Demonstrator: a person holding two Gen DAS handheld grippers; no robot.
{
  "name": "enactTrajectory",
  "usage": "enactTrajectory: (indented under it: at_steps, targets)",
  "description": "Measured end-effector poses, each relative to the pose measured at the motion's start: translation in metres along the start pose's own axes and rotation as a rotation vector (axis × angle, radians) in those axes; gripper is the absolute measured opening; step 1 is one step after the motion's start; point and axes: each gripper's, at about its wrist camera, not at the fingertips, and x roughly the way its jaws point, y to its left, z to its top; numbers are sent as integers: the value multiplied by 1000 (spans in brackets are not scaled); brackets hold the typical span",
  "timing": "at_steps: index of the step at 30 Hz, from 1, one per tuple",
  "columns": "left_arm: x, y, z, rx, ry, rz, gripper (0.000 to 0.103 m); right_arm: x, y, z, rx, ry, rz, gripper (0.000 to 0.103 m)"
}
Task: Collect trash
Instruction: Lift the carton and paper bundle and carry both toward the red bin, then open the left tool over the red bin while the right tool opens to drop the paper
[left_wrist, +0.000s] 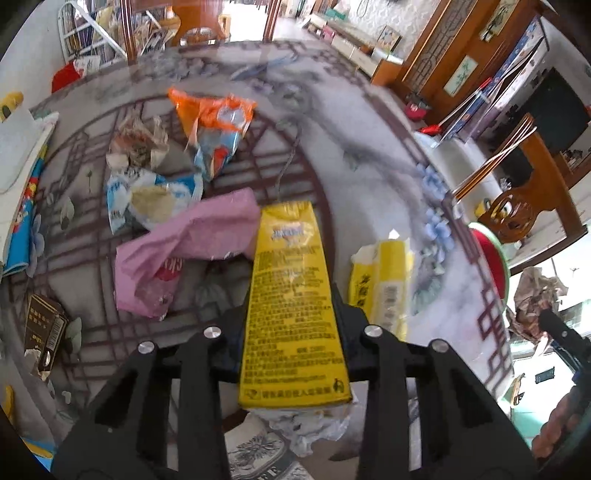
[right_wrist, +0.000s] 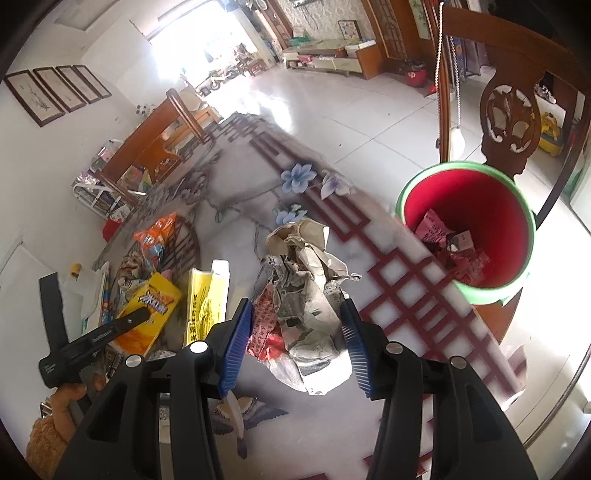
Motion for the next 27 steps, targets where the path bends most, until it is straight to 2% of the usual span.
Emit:
enactTrajectory:
  at_steps: [6,11,19,27]
  targets:
    - [-36,-30,13,61,-144,-7,34,-7,-12,12,16,-34,-20,47]
    - [-48,-74,30,117,-208,-79,34,-18,-30,19,45,-65,-44,47]
    - [-18,-164,44,256,-160,-197,34,-50,-85,22,141,-136,-108,47]
    - [19,-241,35,353,-87,-281,35,-67,-147,30,242,-159,-159,47]
